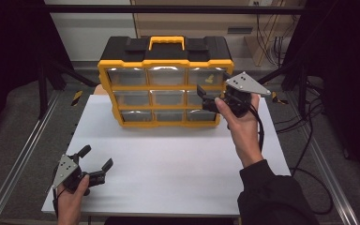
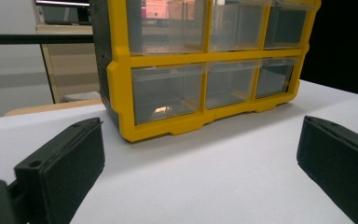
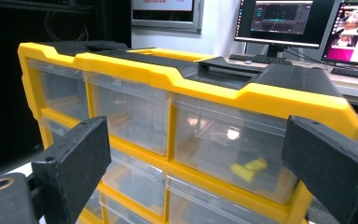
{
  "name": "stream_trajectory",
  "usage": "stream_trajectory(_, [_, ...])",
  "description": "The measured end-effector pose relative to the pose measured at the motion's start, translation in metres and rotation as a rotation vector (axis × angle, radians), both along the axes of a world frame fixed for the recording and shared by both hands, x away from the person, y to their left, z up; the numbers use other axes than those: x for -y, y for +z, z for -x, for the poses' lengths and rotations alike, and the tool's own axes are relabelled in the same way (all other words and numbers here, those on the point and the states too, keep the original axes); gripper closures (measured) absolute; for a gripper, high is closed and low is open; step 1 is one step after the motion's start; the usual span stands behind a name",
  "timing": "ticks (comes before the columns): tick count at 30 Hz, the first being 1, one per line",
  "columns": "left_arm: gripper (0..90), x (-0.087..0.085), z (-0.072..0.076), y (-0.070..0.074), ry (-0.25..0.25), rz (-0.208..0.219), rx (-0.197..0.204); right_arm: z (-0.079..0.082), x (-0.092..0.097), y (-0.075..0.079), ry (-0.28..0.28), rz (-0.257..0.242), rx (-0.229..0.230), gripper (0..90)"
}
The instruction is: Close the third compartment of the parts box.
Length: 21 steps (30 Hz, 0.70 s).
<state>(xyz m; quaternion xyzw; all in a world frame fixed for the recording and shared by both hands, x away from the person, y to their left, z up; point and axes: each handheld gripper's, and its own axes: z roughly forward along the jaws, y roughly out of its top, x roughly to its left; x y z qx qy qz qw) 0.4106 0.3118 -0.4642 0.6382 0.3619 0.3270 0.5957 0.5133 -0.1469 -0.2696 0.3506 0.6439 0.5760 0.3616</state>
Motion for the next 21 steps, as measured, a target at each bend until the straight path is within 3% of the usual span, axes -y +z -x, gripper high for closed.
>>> stream_trajectory(5, [0.6,-0.006,0.005,-0.001,0.004,-0.004,-0.007,0.005,0.013,0.002,-0.011,-0.008,-0.005,8.1])
stream_trajectory(10, [0.6,-0.012,0.009,0.0,0.019,0.031,-0.002,0.012,0.027,0.001,-0.024,-0.004,0.0,7.2])
stream_trajectory(21, [0.5,-0.009,0.009,0.0,0.013,0.022,-0.001,0.022,0.061,-0.006,-0.042,-0.011,-0.009,5.6])
